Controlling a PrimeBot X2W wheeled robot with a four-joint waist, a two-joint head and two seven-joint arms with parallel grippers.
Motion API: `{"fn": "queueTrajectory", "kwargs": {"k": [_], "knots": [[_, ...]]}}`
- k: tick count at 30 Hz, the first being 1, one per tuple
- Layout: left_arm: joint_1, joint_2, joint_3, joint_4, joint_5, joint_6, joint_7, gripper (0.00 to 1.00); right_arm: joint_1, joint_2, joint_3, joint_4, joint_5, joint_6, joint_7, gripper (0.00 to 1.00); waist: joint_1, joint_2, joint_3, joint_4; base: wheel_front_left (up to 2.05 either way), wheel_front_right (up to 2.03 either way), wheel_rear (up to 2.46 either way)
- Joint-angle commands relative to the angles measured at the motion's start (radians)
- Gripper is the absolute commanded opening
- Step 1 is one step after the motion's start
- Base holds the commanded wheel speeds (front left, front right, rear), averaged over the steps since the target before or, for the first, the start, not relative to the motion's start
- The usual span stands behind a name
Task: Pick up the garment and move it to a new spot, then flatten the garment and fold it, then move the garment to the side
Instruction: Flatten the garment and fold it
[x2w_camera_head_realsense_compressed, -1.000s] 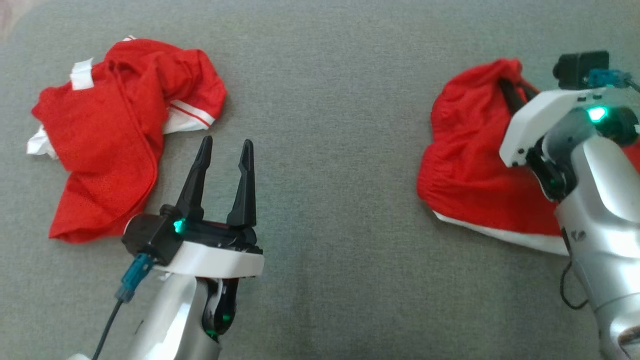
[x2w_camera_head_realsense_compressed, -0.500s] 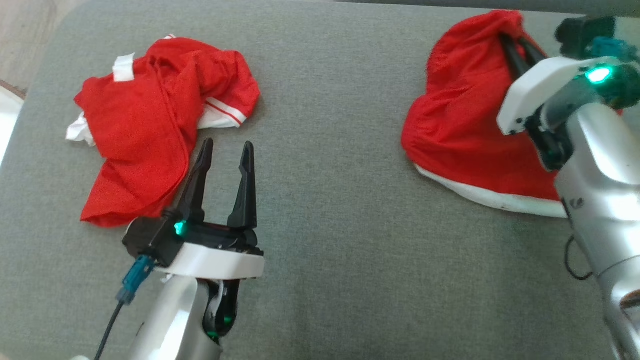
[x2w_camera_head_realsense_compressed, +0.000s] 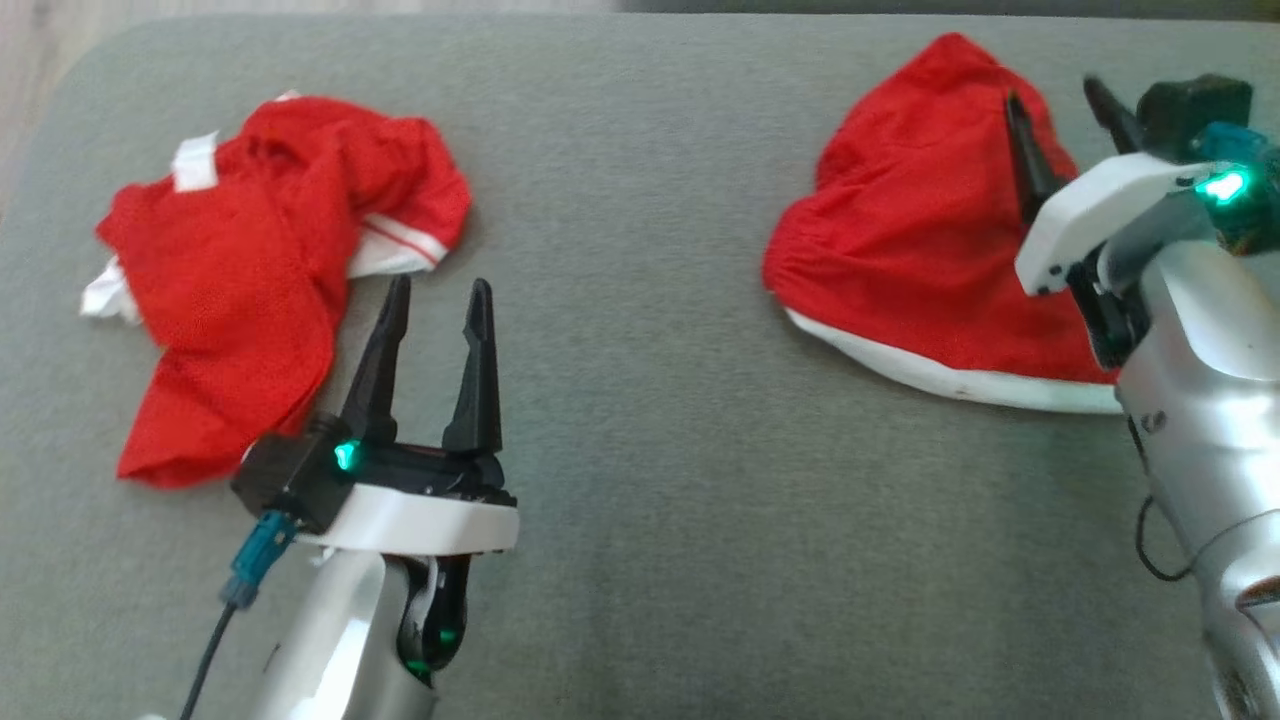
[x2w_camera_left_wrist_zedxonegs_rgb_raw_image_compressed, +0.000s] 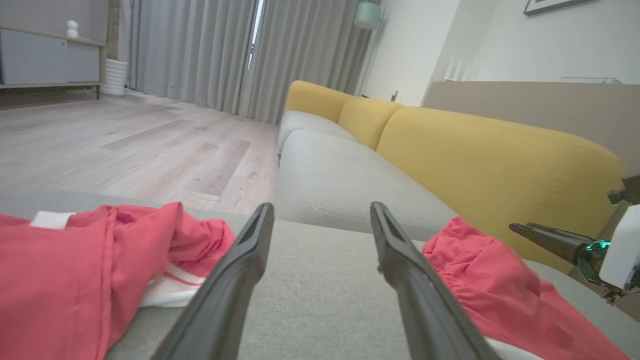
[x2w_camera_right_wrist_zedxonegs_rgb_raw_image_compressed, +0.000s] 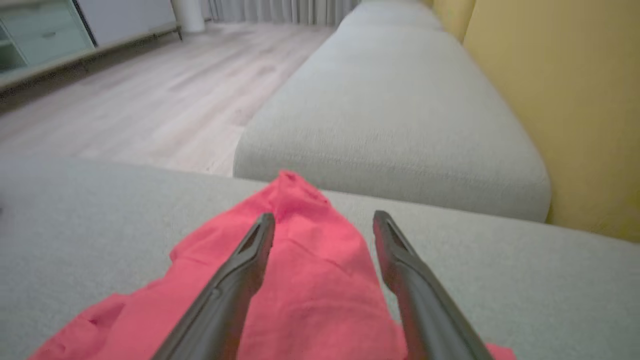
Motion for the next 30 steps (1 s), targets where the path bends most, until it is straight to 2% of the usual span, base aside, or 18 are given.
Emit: {"fn": "queueTrajectory", "kwargs": {"k": [1,7,15,18,24,27,30], "knots": [[-0.004,0.005,0.042,-0.036,0.009,0.004,-0.005,1.00,-0.014,0.015,0.004,-0.042,0.004,-0.001,-0.030,1.00,0.0000,-0.0001,-0.013,-0.027,0.00,0.00,0.00],[0.011,0.005,0.072,-0.047,0.019,0.001,-0.005,1.00,0.105,0.048,-0.063,-0.190,0.042,-0.001,-0.111,1.00,0.0000,-0.0001,-0.054,-0.096,0.00,0.00,0.00],[0.042,0.005,0.088,-0.060,0.021,0.000,-0.005,1.00,0.450,0.141,-0.212,-0.579,-0.025,-0.001,-0.119,1.00,0.0000,-0.0001,-0.088,-0.164,0.00,0.00,0.00],[0.052,0.005,0.090,-0.055,0.031,-0.004,-0.005,1.00,0.583,0.167,-0.248,-0.691,-0.058,-0.001,-0.119,1.00,0.0000,-0.0001,-0.092,-0.180,0.00,0.00,0.00],[0.056,0.005,0.091,-0.043,0.044,-0.013,-0.005,1.00,0.710,0.175,-0.234,-0.748,-0.052,-0.001,-0.119,1.00,0.0000,-0.0001,-0.088,-0.190,0.00,0.00,0.00],[0.050,0.005,0.087,-0.043,0.047,-0.016,-0.005,1.00,0.717,0.175,-0.243,-0.755,-0.043,-0.001,-0.119,1.00,0.0000,-0.0001,-0.079,-0.189,0.00,0.00,0.00],[0.042,0.005,0.084,-0.042,0.053,-0.019,-0.005,1.00,0.693,0.175,-0.283,-0.712,-0.047,-0.001,-0.119,1.00,0.0000,-0.0001,-0.062,-0.184,0.00,0.00,0.00]]}}
